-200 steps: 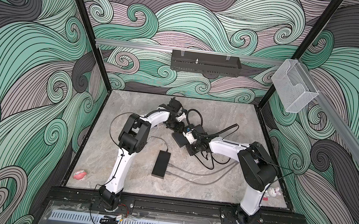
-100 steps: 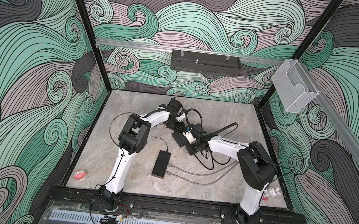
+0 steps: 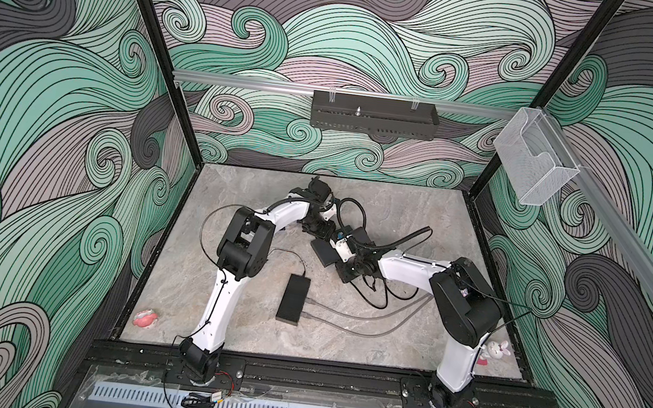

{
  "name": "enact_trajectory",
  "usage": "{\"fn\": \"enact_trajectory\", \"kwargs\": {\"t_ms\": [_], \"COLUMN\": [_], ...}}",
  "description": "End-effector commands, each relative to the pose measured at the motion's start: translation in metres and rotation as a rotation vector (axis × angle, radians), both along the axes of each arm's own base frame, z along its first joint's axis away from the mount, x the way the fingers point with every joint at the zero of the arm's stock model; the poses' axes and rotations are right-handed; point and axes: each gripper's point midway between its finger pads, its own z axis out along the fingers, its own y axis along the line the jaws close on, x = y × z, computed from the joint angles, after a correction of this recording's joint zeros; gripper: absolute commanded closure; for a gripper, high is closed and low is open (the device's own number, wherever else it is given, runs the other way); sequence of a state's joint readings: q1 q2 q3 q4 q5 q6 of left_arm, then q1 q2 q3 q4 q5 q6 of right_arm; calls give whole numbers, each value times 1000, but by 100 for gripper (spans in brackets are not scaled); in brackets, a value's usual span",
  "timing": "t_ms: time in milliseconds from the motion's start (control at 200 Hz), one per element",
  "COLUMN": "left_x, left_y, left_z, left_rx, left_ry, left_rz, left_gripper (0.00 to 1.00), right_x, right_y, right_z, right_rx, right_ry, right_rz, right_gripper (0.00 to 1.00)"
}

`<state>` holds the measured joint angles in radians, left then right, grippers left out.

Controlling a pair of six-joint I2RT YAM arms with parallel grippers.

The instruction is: Insert the plug into the switch port

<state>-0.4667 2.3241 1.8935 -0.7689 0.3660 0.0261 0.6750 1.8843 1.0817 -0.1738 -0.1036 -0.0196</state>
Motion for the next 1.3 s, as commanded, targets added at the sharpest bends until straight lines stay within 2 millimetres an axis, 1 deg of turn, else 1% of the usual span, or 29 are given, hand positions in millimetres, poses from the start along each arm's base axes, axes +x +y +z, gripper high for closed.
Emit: {"fn": "enact_trajectory", "kwargs": {"t_ms": [0,60,175,245,305,390,480,535,595,640,655,660,670,681,691,711,721,746,781,791,801,811,846,886,996,1081,1141,1206,1296], "left_x": [-52,-43,-28,-16,-3,19,39,43,38,27,21,19,15,11,5,-5,-9,-23,-43,-48,-57,-64,-87,-112,-181,-224,-249,-272,-292], "left_y": [3,10,14,12,11,10,17,26,40,49,50,51,53,53,56,59,60,64,68,70,73,75,82,88,101,123,137,146,144], "left_z": [-20,-18,-7,8,29,70,131,167,205,230,234,240,241,249,248,255,262,267,279,274,284,288,290,294,292,289,282,273,258], "left_rx": [22,26,-7,-28,-43,-51,-65,-84,-118,-170,-191,-203,-216,-240,-249,-279,-307,-349,-423,-435,-458,-473,-505,-532,-540,-498,-473,-483,-514], "left_ry": [263,243,178,127,86,9,-122,-196,-277,-337,-349,-364,-376,-394,-397,-429,-452,-480,-530,-524,-549,-561,-574,-575,-536,-527,-517,-504,-457], "left_rz": [-9,16,50,60,75,100,147,188,240,275,284,287,291,292,297,300,303,316,326,330,333,332,334,315,226,235,253,265,237], "left_gripper": [55,52,50,49,48,44,41,40,40,41,41,41,41,41,41,41,41,41,41,41,40,39,37,37,37,37,37,37,37], "right_x": [16,13,12,13,12,9,6,7,7,7,8,8,8,8,8,9,9,12,17,18,19,20,25,29,37,38,39,42,48], "right_y": [25,21,16,13,12,10,8,7,6,5,4,4,4,3,2,1,1,-4,-11,-13,-15,-17,-22,-26,-34,-30,-23,-18,-15], "right_z": [32,31,28,27,26,27,31,36,44,48,50,52,53,54,55,58,60,62,64,64,65,66,69,72,76,74,72,66,52], "right_rx": [127,117,97,90,86,84,83,87,106,126,138,142,152,155,163,177,185,204,230,237,250,264,309,359,435,492,534,568,579], "right_ry": [-119,-115,-116,-110,-100,-91,-93,-103,-105,-90,-85,-85,-77,-76,-73,-69,-67,-67,-56,-52,-47,-42,-18,15,99,207,266,320,384], "right_rz": [34,33,34,33,33,32,36,37,42,36,32,31,25,22,17,5,-2,-38,-108,-126,-150,-169,-236,-308,-490,-591,-612,-655,-721], "right_gripper": [75,67,65,66,66,64,55,51,48,47,47,47,47,47,47,46,46,44,38,37,37,36,33,33,33,33,33,33,33]}}
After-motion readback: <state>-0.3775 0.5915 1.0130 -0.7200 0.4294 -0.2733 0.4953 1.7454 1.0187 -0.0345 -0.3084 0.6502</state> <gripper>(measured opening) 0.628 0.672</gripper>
